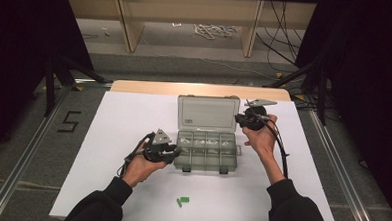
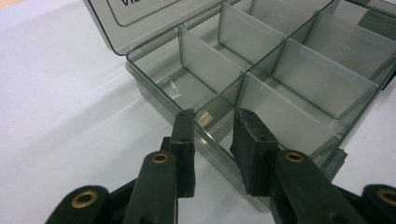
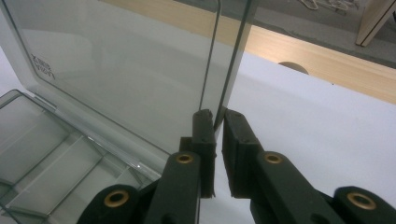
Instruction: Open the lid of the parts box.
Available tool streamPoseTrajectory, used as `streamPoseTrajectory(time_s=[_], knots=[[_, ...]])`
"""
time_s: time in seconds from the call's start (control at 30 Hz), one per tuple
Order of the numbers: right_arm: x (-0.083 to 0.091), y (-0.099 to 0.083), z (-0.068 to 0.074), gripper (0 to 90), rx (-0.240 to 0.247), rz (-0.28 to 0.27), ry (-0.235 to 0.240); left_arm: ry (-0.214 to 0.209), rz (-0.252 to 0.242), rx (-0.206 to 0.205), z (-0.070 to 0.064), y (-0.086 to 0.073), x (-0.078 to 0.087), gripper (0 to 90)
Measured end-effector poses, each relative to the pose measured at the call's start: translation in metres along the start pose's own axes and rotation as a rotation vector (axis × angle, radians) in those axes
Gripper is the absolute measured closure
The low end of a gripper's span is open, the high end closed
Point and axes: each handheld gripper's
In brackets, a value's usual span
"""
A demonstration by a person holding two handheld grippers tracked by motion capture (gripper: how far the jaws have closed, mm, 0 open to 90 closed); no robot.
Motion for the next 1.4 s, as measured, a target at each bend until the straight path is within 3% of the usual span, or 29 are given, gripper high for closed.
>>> streamPoseTrajectory(time_s=[0.03, 0.07, 0.17, 0.2, 0.23, 0.3, 0.33, 0.47, 0.57, 0.6, 0.8, 0.83, 1.2, 1.23, 1.33, 1.4], knots=[[0.000, 0.000, 0.000, 84.1, -0.013, 0.006, 0.007, 0.000, 0.001, -0.002, 0.000, 0.000, 0.000, 70.0], [-0.002, 0.001, -0.003, 84.0, 0.009, -0.007, 0.009, 0.002, 0.002, -0.004, 0.000, 0.000, 0.000, 70.0], [-0.003, 0.003, -0.001, 83.6, -0.033, 0.013, -0.001, 0.002, 0.002, -0.002, 0.000, 0.000, 0.000, 70.0], [-0.005, 0.004, -0.004, 83.4, -0.006, 0.007, -0.008, 0.003, 0.004, 0.007, -0.001, 0.000, 0.000, 70.0], [-0.005, 0.004, -0.002, 83.2, -0.033, 0.022, -0.001, 0.003, 0.004, 0.007, -0.001, 0.000, 0.000, 70.0], [-0.007, 0.005, -0.003, 83.0, -0.036, 0.023, -0.012, 0.003, 0.003, 0.005, -0.001, 0.000, 0.000, 69.9], [-0.009, 0.005, -0.006, 82.9, 0.005, 0.016, -0.008, 0.000, 0.001, 0.002, 0.000, 0.000, 0.000, 69.9], [-0.011, 0.005, -0.007, 83.3, -0.027, 0.020, -0.015, 0.003, 0.003, 0.008, -0.001, 0.000, 0.000, 70.0], [-0.014, 0.004, -0.010, 83.5, -0.006, 0.018, -0.013, 0.002, 0.001, 0.006, -0.001, 0.000, 0.000, 69.9], [-0.017, 0.003, -0.010, 83.7, -0.034, 0.006, -0.013, 0.003, 0.001, 0.008, -0.001, 0.000, 0.000, 69.9], [-0.018, 0.002, -0.013, 84.4, -0.063, 0.012, -0.001, 0.003, -0.002, 0.010, -0.001, 0.000, 0.000, 69.9], [-0.018, 0.003, -0.011, 84.4, -0.090, 0.016, -0.001, 0.003, -0.003, 0.010, -0.001, 0.000, 0.000, 69.9], [-0.019, 0.003, -0.012, 84.6, -0.101, 0.017, -0.002, 0.007, -0.001, 0.017, -0.001, 0.000, 0.000, 69.9], [-0.018, 0.004, -0.011, 84.6, -0.124, 0.028, 0.005, 0.003, -0.001, 0.017, -0.001, 0.000, 0.000, 69.9], [-0.021, 0.003, -0.013, 84.0, -0.083, 0.005, -0.005, 0.004, -0.001, 0.022, -0.001, 0.000, 0.000, 69.9], [-0.021, 0.002, -0.013, 83.8, -0.080, 0.004, -0.004, 0.011, 0.000, 0.023, -0.002, 0.000, 0.000, 70.0]])
Point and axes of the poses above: each handheld gripper's, and its own axes: x roughly backward along the jaws, y roughly out of its top, z roughly to its left, and after that the axes turned 6 degrees about y, right-handed
